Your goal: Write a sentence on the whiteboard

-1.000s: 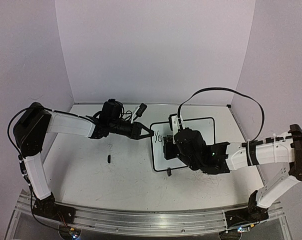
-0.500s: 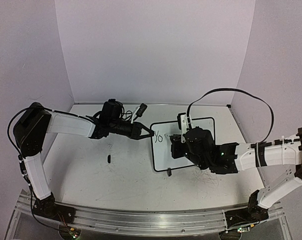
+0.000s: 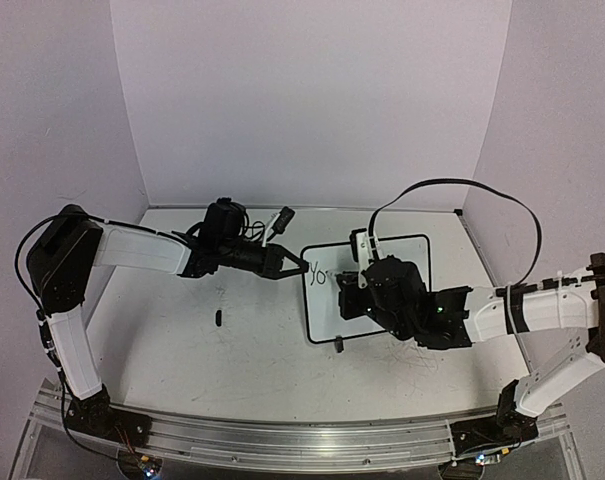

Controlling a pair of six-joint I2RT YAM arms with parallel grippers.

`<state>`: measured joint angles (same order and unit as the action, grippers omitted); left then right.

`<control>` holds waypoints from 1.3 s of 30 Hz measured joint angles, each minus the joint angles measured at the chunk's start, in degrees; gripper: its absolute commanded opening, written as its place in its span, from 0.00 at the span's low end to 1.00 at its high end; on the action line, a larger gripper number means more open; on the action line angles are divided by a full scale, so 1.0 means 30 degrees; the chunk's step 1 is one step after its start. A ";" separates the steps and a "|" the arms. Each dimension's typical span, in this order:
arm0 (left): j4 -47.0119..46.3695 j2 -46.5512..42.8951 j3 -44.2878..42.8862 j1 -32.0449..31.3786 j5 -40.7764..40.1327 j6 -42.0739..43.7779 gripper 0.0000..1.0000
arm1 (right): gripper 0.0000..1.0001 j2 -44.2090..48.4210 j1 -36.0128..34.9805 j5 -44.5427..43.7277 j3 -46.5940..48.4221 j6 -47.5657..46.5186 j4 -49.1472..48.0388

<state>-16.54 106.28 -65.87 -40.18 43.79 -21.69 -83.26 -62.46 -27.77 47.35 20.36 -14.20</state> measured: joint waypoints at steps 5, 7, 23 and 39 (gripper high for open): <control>0.0001 0.0000 0.0000 0.0000 0.0000 0.0000 0.00 | 0.00 0.0000 0.0008 -0.0007 0.0001 -0.0130 0.0000; 0.0001 0.0000 0.0000 0.0000 0.0000 0.0000 0.00 | 0.00 0.0000 0.0008 -0.0014 0.0001 -0.0176 -0.0006; -0.0007 0.0000 0.0000 0.0000 0.0022 0.0000 0.00 | 0.00 -0.0015 0.0022 -0.0160 0.0278 -0.0409 -0.0117; 0.0007 0.0000 0.0000 0.0000 0.0007 -0.0014 0.00 | 0.00 -0.0211 0.0022 -0.0152 0.0291 0.0118 -0.0043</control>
<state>-16.51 106.28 -65.87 -40.18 43.81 -21.73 -83.90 -62.39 -28.23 48.23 20.71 -14.33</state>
